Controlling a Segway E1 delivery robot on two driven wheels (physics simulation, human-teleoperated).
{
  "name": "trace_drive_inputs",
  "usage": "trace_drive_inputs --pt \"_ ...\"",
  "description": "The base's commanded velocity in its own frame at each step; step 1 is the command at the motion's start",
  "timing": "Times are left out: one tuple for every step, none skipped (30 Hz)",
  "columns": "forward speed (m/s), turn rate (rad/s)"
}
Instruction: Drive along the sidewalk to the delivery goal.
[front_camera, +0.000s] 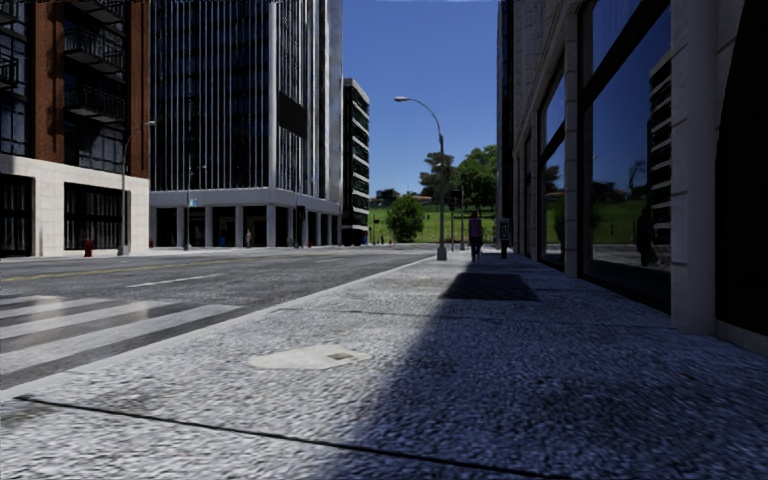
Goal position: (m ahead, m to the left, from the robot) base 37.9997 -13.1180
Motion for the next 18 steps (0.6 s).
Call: trace_drive_inputs --pt "2.0 -0.41" --pt "2.0 -0.41" --pt "2.0 -0.41" --pt "2.0 -0.41" --pt "2.0 -0.41" --pt "2.0 -0.41" --pt "2.0 -0.41" --pt "2.0 -0.41" --pt "2.0 -0.41" --pt "2.0 -0.41" --pt "2.0 -0.41" --pt "2.0 -0.41" --pt "2.0 -0.41" --pt "2.0 -0.41" --pt "2.0 -0.41" --pt "2.0 -0.41" --pt "2.0 -0.41" --pt "2.0 -0.41"
